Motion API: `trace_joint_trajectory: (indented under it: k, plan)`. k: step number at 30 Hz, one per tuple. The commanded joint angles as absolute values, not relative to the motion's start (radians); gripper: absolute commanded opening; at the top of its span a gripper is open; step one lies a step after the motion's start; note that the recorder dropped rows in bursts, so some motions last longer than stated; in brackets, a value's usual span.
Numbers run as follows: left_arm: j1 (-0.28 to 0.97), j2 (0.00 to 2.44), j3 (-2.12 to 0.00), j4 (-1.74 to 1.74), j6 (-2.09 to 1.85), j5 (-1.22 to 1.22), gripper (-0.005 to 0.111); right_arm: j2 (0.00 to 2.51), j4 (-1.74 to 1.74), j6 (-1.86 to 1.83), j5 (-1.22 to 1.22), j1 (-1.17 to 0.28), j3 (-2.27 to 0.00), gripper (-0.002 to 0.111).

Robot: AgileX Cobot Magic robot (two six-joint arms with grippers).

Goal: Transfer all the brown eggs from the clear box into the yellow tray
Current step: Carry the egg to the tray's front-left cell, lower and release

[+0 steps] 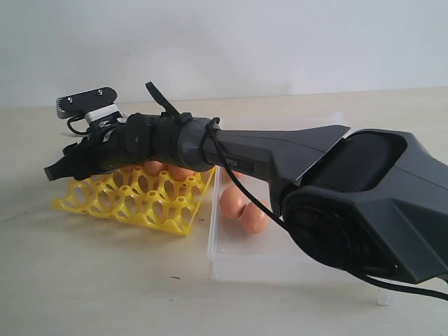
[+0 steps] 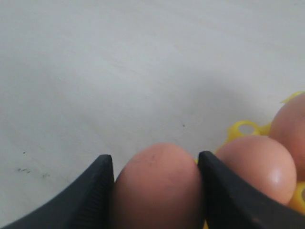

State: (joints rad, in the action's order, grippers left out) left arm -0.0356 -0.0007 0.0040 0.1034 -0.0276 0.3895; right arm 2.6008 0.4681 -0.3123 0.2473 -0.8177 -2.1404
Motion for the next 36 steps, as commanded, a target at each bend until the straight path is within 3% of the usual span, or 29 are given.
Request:
trace_joint_trajectory:
  k: [1, 11, 21, 28, 36]
  plan:
    - [-0.030, 0.000, 0.000, 0.101, -0.022, 0.380, 0.000, 2.599, 0.454, -0.312, 0.230, -0.806, -2.151, 0.060]
    - [-0.030, 0.000, 0.000, 0.101, -0.022, 0.380, 0.000, 2.594, 0.452, -0.311, 0.245, -0.806, -2.151, 0.059]
    - [-0.030, 0.000, 0.000, 0.101, -0.022, 0.380, 0.000, 2.594, 0.386, -0.248, 0.440, -0.814, -2.151, 0.059]
    - [-0.030, 0.000, 0.000, 0.101, -0.022, 0.380, 0.000, 2.594, 0.291, -0.181, 0.633, -0.814, -2.151, 0.045]
    - [-0.030, 0.000, 0.000, 0.101, -0.022, 0.380, 0.000, 2.574, 0.295, -0.155, 0.693, -0.814, -2.151, 0.044]
